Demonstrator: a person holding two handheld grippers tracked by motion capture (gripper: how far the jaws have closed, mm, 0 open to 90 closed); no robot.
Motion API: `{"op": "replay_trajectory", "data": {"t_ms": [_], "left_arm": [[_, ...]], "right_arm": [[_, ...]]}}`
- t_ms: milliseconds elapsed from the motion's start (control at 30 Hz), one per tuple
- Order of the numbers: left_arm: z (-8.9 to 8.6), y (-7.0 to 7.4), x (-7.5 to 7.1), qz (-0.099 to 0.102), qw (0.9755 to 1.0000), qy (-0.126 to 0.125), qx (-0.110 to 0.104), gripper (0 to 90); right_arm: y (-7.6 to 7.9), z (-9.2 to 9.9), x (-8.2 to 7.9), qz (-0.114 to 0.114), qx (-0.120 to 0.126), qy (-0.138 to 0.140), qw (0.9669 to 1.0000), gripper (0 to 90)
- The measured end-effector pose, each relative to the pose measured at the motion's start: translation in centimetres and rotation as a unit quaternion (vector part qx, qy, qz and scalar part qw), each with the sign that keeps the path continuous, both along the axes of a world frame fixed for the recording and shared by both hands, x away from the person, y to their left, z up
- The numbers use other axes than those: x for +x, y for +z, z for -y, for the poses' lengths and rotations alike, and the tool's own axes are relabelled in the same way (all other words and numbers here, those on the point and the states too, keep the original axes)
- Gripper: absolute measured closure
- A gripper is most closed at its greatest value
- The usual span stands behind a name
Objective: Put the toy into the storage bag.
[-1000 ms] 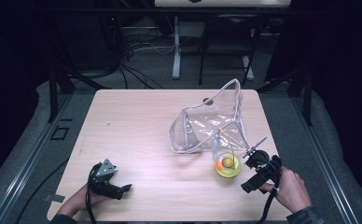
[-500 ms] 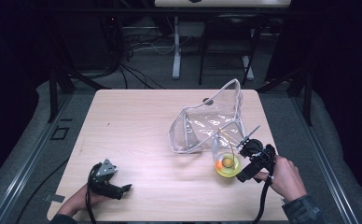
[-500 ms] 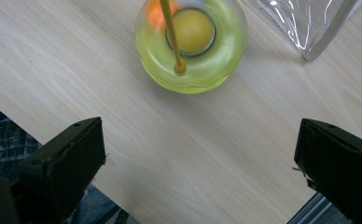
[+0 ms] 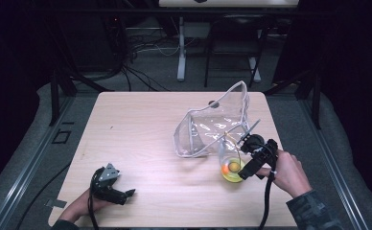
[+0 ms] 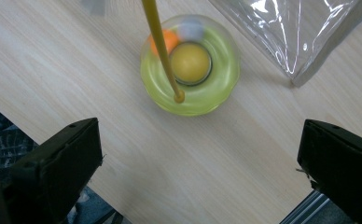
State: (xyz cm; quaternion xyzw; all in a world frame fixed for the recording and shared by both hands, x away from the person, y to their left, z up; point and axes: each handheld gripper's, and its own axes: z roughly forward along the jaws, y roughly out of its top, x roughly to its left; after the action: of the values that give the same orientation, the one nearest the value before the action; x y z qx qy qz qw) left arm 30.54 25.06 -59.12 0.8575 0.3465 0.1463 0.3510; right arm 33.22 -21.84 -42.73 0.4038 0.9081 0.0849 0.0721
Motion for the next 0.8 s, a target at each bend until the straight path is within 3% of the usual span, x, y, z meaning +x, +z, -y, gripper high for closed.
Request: {"op": "replay_trajectory", "data": {"t_ms": [367,700,800], "left_arm": [[0.0,0.0,0.0,0.0,1.0,0.0,0.0,0.1],[0.0,0.0,0.0,0.0,1.0,-0.001,0.0,0.1],[0.0,0.0,0.0,0.0,1.0,0.0,0.0,0.1]], "right_arm": [[1.2,-1.4,1.1,0.01,-0.012,0.021,0.9997,1.7],[2.3,-2.4,1.8,0.01,-0.024,0.042,0.9988,15.9],[2.5,-2.9,1.9,0.01,-0.034,0.053,0.998,28.3]]}}
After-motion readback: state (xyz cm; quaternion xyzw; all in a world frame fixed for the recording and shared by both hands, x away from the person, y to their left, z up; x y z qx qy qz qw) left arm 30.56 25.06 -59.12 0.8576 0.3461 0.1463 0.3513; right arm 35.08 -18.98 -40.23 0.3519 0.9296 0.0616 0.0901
